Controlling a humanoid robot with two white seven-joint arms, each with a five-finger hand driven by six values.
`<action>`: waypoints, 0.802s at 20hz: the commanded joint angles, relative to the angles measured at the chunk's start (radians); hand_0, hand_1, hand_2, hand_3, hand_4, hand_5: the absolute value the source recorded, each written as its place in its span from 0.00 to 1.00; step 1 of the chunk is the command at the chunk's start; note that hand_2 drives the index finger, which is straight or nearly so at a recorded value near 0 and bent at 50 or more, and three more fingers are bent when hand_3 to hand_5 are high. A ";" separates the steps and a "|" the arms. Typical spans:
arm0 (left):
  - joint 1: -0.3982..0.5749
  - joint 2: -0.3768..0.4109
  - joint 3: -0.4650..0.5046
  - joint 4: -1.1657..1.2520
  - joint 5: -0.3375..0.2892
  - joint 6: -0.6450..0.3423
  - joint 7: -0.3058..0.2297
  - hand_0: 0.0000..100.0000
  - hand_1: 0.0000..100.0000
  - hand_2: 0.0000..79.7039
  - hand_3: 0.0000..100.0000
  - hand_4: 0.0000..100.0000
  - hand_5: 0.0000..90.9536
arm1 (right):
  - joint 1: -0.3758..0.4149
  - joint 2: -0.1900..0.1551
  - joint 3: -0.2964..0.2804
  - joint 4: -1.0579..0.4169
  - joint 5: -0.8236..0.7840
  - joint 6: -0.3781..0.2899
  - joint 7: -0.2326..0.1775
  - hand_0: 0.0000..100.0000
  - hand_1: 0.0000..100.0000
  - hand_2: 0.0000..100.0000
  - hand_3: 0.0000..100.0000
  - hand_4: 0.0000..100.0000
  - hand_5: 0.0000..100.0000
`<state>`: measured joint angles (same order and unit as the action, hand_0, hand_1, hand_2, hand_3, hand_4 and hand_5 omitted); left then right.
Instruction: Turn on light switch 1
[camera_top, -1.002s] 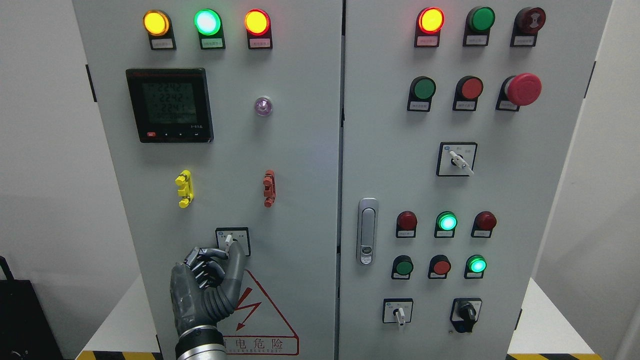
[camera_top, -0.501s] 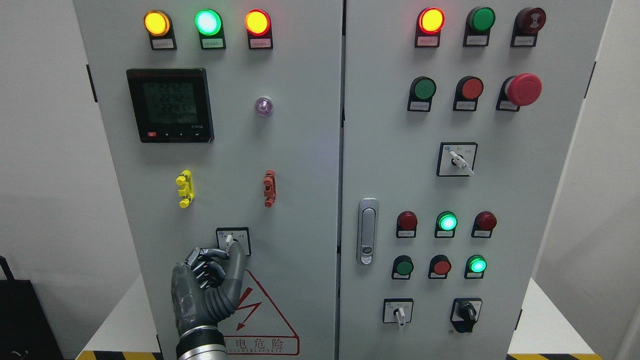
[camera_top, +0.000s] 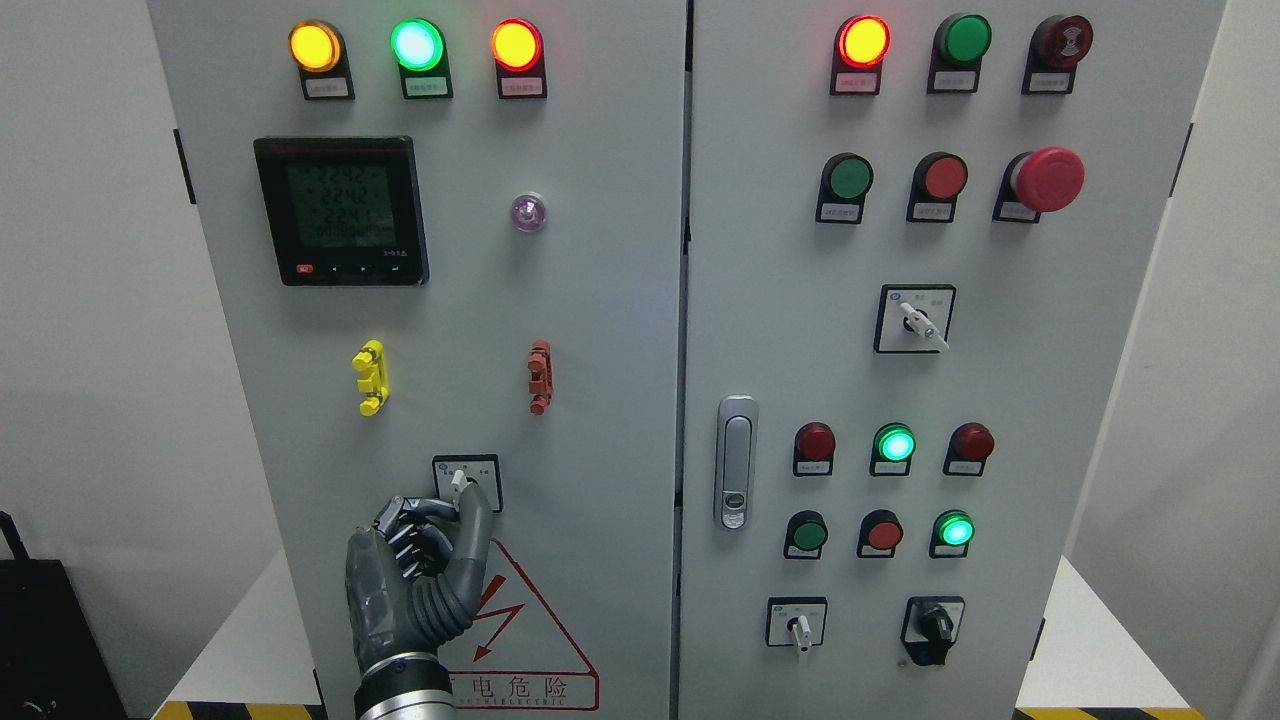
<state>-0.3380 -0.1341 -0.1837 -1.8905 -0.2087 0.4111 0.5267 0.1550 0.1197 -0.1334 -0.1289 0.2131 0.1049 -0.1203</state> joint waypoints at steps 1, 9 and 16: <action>-0.003 -0.001 -0.003 0.001 0.000 0.000 -0.001 0.54 0.56 0.79 0.97 0.94 0.95 | 0.000 0.000 0.000 0.000 0.000 -0.001 0.001 0.05 0.00 0.00 0.00 0.00 0.00; -0.003 -0.001 -0.003 0.001 0.002 0.000 -0.001 0.56 0.54 0.79 0.97 0.94 0.95 | 0.000 0.000 0.000 0.000 0.000 -0.001 0.001 0.05 0.00 0.00 0.00 0.00 0.00; -0.003 -0.001 -0.006 0.002 0.002 0.000 -0.002 0.60 0.53 0.79 0.97 0.94 0.96 | 0.000 0.000 0.000 0.000 0.000 -0.001 -0.001 0.05 0.00 0.00 0.00 0.00 0.00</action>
<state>-0.3404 -0.1350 -0.1890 -1.8894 -0.2073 0.4122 0.5145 0.1550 0.1197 -0.1335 -0.1290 0.2131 0.1048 -0.1200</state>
